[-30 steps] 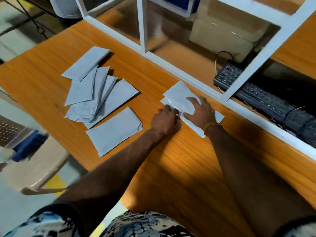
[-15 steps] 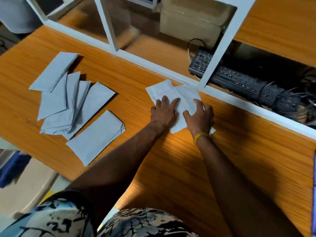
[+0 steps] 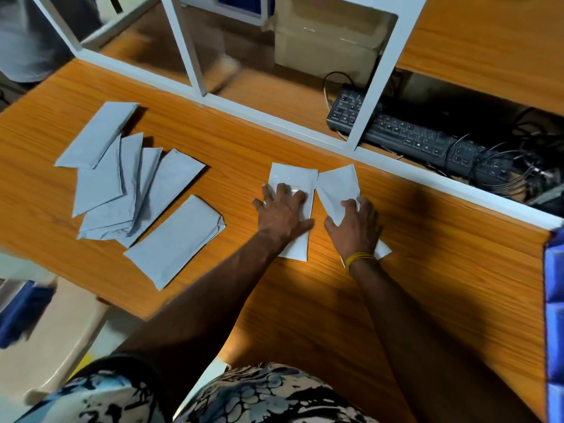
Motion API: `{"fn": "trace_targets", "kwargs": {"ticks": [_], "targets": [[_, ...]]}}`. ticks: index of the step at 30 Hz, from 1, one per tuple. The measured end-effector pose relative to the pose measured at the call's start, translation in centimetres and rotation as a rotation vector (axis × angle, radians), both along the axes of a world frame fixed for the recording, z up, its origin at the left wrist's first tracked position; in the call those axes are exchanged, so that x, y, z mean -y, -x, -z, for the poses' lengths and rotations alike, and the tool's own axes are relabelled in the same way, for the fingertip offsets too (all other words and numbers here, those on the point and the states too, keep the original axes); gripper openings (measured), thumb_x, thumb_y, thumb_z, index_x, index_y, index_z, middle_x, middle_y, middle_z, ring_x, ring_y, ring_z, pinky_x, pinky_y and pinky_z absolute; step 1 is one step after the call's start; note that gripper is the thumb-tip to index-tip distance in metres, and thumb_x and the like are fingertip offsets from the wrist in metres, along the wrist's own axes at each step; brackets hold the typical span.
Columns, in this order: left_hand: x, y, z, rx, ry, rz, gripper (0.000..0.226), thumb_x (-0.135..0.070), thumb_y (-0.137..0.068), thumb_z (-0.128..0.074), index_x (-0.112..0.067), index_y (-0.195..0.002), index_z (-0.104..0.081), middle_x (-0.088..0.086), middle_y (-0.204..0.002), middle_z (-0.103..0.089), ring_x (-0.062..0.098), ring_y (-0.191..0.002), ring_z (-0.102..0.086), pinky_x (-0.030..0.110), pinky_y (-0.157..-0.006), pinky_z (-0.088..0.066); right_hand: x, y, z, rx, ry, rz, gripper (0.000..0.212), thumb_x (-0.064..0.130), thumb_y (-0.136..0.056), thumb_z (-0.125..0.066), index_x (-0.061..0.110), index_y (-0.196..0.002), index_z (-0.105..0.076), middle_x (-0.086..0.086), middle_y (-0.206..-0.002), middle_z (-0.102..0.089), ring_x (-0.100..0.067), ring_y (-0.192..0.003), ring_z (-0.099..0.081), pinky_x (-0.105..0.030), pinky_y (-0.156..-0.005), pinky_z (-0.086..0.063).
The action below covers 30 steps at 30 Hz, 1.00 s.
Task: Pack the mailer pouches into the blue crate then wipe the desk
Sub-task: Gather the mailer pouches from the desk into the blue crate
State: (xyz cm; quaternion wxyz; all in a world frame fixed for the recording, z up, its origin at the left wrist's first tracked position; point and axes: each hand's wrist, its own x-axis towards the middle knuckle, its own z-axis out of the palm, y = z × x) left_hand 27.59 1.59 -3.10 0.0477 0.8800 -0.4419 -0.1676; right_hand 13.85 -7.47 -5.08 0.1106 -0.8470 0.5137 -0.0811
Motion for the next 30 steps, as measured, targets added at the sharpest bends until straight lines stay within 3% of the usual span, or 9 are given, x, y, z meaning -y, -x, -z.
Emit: {"fn": "trace_targets", "kwargs": {"ticks": [3, 6, 9, 13, 17, 21, 24, 30], "targets": [[-1.3, 0.7, -0.1, -0.009, -0.083, -0.01, 0.074, -0.068, -0.083, -0.056, -0.044, -0.146, -0.026, 0.013, -0.156, -0.014, 0.052, -0.143, -0.012, 0.065, -0.109, -0.027, -0.8, 0.6, -0.3, 0.005, -0.038, -0.016, 0.057, 0.05, -0.08, -0.07, 0.023, -0.126, -0.052, -0.012, -0.135, -0.043, -0.033, -0.123, -0.044, -0.047, -0.091, -0.048], [-2.6, 1.8, -0.5, 0.031, -0.057, -0.026, 0.065, -0.056, -0.085, -0.057, -0.04, -0.143, -0.032, 0.015, -0.148, -0.027, 0.042, -0.128, -0.036, 0.052, -0.097, -0.038, -2.6, 1.6, -0.7, 0.021, -0.087, -0.019, 0.058, 0.046, -0.08, -0.071, 0.028, -0.131, -0.047, -0.013, -0.137, -0.039, -0.034, -0.124, -0.042, -0.044, -0.088, -0.05], [-5.1, 3.1, -0.7, 0.046, 0.029, -0.01, 0.057, -0.047, -0.088, -0.056, -0.035, -0.14, -0.038, 0.014, -0.144, -0.032, 0.039, -0.121, -0.042, 0.048, -0.093, -0.041, -5.3, 3.0, -1.1, 0.058, -0.098, -0.005, 0.054, 0.043, -0.082, -0.069, 0.029, -0.131, -0.049, -0.013, -0.136, -0.039, -0.033, -0.124, -0.042, -0.041, -0.087, -0.048], [-9.5, 4.9, -1.1, -0.022, 0.192, -0.003, 0.054, -0.041, -0.088, -0.058, -0.028, -0.139, -0.044, 0.014, -0.138, -0.037, 0.037, -0.115, -0.046, 0.043, -0.084, -0.047, -8.9, 5.3, -1.9, 0.238, -0.079, 0.024, 0.046, 0.034, -0.079, -0.072, 0.025, -0.123, -0.059, -0.013, -0.131, -0.044, -0.034, -0.12, -0.045, -0.042, -0.087, -0.047], [-13.0, 7.4, -2.5, -0.108, 0.364, -0.009, 0.053, -0.035, -0.09, -0.059, -0.023, -0.14, -0.046, 0.016, -0.139, -0.039, 0.038, -0.117, -0.046, 0.043, -0.086, -0.048, -11.9, 8.0, -3.3, 0.353, 0.027, 0.048, 0.045, 0.028, -0.077, -0.073, 0.021, -0.12, -0.062, -0.015, -0.126, -0.048, -0.034, -0.116, -0.048, -0.04, -0.087, -0.047], [-15.4, 11.0, -4.5, -0.178, 0.599, -0.031, 0.053, -0.046, -0.086, -0.048, -0.021, -0.133, -0.053, 0.016, -0.136, -0.043, 0.039, -0.113, -0.051, 0.044, -0.085, -0.049, -14.5, 11.3, -5.4, 0.49, 0.193, 0.04, 0.04, 0.025, -0.076, -0.071, 0.017, -0.115, -0.064, -0.013, -0.12, -0.053, -0.033, -0.109, -0.053, -0.038, -0.085, -0.047], [-16.1, 14.1, -6.1, -0.187, 0.758, -0.017, 0.052, -0.051, -0.084, -0.044, -0.022, -0.125, -0.057, 0.012, -0.13, -0.048, 0.034, -0.11, -0.055, 0.038, -0.08, -0.049, -16.5, 14.3, -7.6, 0.567, 0.304, 0.068, 0.038, 0.026, -0.08, -0.07, 0.016, -0.115, -0.063, -0.012, -0.121, -0.052, -0.031, -0.113, -0.053, -0.03, -0.085, -0.045], [-15.5, 20.9, -10.2, -0.223, 0.991, 0.041, 0.042, -0.038, -0.082, -0.052, -0.021, -0.12, -0.059, 0.005, -0.122, -0.052, 0.018, -0.112, -0.051, 0.024, -0.077, -0.039, -18.5, 21.3, -12.5, 0.743, 0.395, 0.15, 0.038, 0.024, -0.082, -0.068, 0.012, -0.117, -0.06, -0.015, -0.124, -0.047, -0.028, -0.119, -0.05, -0.011, -0.093, -0.032]]}}
